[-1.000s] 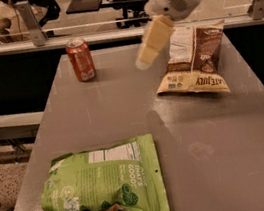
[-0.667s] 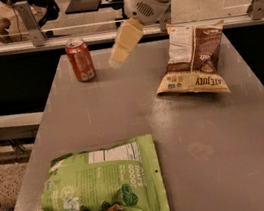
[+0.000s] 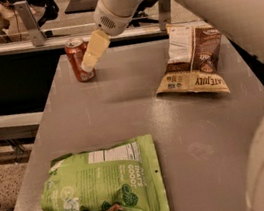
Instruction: Move coke can near brown chip bag
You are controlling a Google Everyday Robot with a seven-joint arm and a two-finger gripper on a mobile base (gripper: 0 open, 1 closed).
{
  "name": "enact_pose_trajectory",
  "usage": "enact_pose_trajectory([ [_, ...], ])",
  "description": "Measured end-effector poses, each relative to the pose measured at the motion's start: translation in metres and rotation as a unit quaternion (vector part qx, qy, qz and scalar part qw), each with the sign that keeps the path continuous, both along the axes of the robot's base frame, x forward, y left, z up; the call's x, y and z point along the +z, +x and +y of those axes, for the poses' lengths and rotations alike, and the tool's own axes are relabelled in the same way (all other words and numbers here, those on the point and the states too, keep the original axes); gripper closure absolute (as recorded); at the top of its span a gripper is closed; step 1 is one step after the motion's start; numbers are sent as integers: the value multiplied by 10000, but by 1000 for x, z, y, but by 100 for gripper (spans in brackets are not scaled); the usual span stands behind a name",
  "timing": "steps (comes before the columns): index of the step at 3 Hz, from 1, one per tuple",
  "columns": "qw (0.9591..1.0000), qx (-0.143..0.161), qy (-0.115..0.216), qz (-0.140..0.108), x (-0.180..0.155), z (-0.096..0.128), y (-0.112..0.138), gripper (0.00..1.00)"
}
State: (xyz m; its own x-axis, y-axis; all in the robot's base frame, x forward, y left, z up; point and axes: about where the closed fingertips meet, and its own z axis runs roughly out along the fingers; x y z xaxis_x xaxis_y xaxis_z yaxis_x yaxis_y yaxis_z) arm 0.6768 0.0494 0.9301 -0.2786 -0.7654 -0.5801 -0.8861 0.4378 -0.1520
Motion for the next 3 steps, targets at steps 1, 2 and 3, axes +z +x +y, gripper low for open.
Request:
enact_pose_trajectory([
  [1,9996,-207,-84,197,-20,21,21,0],
  [2,9992,-300,-70,272,-26,37,33,0],
  [3,9989,-345,-6,318,-28,50,41,0],
])
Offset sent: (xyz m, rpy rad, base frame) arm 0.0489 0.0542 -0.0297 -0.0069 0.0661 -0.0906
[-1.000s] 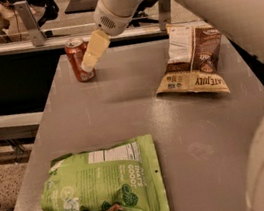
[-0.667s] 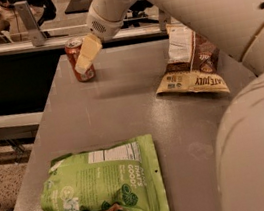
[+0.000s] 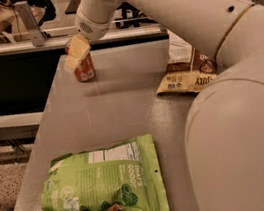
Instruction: Move coke can near brown chip bag
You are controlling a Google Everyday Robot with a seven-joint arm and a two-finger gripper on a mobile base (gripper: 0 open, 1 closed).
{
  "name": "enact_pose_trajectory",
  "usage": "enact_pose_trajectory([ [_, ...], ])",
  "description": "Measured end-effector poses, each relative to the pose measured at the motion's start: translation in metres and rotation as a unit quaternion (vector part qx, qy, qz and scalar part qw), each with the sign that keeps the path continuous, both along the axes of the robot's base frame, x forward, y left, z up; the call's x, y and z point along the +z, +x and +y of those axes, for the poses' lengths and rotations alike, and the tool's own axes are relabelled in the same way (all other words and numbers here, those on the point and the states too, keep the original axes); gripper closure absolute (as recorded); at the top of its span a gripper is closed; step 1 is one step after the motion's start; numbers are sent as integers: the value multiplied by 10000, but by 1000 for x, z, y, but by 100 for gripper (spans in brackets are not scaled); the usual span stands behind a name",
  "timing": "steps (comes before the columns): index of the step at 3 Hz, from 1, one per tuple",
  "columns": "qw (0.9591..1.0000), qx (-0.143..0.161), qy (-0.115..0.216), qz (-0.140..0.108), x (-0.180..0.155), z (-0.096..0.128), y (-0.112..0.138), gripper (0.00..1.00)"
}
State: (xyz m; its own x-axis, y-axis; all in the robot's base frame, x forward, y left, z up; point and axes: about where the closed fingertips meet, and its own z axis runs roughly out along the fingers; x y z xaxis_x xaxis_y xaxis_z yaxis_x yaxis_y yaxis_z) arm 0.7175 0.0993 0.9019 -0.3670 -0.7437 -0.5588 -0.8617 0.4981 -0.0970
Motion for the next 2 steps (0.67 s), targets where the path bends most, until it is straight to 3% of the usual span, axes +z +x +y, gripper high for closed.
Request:
enact_pose_trajectory([
  [1,10000,1,68,67,-2,8,2,15],
  [2,9998,41,129,147,-3,11,1,38],
])
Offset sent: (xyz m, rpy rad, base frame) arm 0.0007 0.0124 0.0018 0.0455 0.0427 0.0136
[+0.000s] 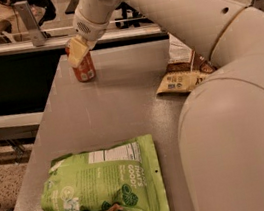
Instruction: Move coke can near brown chip bag
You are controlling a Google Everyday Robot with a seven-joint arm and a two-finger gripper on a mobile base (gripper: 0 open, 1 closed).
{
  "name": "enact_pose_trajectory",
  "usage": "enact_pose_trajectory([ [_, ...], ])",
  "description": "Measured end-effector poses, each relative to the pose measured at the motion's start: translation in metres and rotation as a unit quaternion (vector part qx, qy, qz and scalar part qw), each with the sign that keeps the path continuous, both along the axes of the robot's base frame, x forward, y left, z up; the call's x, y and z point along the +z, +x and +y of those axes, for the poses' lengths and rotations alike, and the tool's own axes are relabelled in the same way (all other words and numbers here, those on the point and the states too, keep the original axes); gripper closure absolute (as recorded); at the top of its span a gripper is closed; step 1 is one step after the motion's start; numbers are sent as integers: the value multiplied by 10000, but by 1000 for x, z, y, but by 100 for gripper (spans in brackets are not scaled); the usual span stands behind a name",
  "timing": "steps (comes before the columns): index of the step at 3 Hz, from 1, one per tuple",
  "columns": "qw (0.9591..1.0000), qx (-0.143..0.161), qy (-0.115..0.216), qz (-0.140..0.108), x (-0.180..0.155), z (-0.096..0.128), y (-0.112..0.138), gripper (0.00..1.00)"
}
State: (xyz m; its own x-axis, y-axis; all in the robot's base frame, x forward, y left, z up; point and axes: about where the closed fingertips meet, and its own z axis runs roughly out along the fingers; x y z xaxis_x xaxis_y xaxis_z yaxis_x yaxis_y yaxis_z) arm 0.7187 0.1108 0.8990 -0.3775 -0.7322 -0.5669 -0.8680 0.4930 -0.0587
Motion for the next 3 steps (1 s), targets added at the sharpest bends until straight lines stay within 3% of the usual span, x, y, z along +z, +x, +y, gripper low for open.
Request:
enact_pose_trajectory([
  [1,9998,69,179,30,8,-1,-2,62],
  [2,9996,93,282,23,19,-17,-13,85],
  [3,9995,57,307,-2,27,-50,-29,100],
])
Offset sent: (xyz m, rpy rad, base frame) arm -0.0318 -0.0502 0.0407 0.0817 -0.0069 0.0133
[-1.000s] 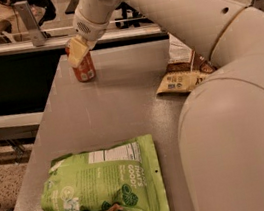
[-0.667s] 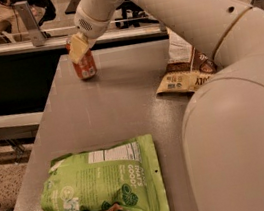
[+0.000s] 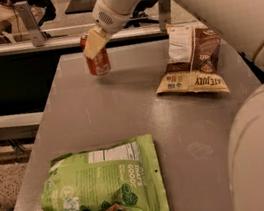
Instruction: Move coke can near brown chip bag
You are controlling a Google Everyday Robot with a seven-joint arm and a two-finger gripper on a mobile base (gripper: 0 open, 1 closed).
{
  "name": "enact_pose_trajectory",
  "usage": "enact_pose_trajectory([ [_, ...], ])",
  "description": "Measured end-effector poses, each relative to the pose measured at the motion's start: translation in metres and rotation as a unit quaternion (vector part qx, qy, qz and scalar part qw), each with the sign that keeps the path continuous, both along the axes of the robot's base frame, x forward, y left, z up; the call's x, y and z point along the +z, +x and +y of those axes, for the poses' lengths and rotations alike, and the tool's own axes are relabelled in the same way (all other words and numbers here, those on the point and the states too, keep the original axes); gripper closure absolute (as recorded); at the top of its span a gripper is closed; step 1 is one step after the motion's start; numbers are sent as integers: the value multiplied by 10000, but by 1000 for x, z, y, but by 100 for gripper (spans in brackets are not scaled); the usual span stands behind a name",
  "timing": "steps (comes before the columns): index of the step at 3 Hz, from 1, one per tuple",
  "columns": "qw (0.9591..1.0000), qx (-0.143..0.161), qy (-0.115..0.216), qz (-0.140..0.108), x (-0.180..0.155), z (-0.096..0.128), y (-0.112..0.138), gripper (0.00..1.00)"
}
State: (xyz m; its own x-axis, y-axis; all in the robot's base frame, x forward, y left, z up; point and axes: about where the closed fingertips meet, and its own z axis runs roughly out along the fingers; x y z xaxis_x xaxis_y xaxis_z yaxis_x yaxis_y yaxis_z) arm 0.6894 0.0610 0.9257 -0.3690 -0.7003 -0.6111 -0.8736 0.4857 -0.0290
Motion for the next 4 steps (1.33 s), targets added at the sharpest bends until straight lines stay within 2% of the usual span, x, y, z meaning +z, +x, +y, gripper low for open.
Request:
enact_pose_trajectory([
  [2,9996,-281,-61,56,-14,-65,-17,100],
  [3,9990,-420,-97,100,-23,-91,-24,100],
  [4,9983,-549,-134,152,-30,-112,-31,83],
])
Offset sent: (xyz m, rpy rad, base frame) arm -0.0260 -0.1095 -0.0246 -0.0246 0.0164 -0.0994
